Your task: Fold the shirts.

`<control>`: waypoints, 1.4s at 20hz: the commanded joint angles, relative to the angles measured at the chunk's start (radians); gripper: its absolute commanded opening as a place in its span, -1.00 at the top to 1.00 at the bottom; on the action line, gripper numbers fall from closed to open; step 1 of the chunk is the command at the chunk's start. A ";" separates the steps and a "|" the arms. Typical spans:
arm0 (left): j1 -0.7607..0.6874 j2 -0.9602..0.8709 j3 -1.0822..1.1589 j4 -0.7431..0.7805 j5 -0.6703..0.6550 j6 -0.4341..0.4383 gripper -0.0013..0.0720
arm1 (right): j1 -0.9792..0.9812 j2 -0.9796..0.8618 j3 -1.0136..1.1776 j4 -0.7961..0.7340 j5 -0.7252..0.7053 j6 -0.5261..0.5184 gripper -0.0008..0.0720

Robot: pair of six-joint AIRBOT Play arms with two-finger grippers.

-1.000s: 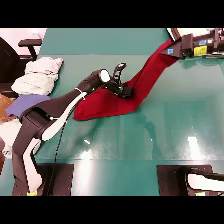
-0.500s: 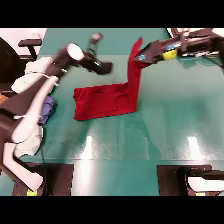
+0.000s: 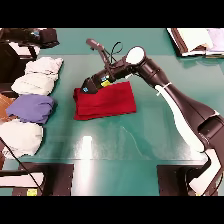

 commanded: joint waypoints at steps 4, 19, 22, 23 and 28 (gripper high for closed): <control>0.026 0.023 0.000 0.006 -0.070 0.028 0.90 | -0.227 0.117 -0.286 -0.134 0.077 0.053 -0.13; 0.024 0.022 0.000 -0.005 -0.068 0.028 0.89 | -0.455 -0.009 -0.518 0.005 -0.021 0.109 -0.48; 0.024 0.022 0.000 -0.005 -0.070 0.027 0.90 | -0.375 -0.108 -0.404 0.046 -0.013 0.129 -0.40; 0.024 0.022 0.000 -0.005 -0.073 0.027 0.90 | -0.355 -0.131 -0.365 0.046 -0.011 0.130 -0.16; 0.001 0.022 0.000 -0.005 -0.086 0.024 0.90 | -0.344 -0.118 -0.281 0.027 -0.046 0.130 0.94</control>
